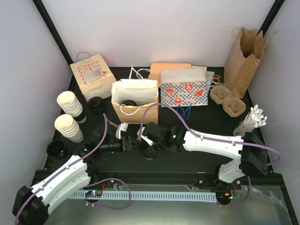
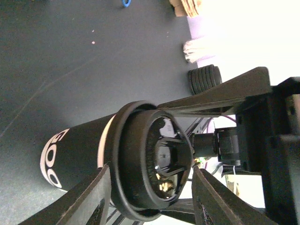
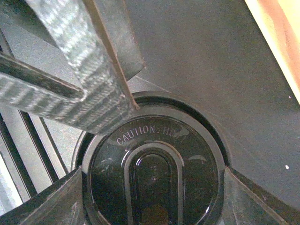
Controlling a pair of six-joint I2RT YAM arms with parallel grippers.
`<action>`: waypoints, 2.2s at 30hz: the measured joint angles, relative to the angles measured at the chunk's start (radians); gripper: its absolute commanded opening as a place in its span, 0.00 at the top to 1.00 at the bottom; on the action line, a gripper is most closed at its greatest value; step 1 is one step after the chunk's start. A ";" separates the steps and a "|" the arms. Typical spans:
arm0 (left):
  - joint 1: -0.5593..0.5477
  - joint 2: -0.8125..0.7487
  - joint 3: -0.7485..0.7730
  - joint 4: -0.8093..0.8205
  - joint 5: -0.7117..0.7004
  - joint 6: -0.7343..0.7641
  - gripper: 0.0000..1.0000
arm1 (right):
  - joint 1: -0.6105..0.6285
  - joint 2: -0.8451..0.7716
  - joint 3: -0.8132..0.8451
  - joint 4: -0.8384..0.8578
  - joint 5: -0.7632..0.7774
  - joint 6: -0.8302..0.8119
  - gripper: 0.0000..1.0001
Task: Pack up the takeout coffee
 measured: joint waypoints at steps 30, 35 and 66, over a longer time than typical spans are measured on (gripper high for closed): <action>-0.015 0.156 0.074 -0.005 0.063 0.019 0.66 | 0.000 0.014 0.018 -0.015 -0.001 -0.001 0.36; -0.048 0.182 0.130 -0.091 0.005 0.056 0.64 | 0.000 0.017 0.021 -0.019 -0.001 0.000 0.36; -0.216 0.336 0.323 -0.268 -0.305 0.098 0.60 | -0.011 0.003 -0.004 0.006 -0.003 0.043 0.38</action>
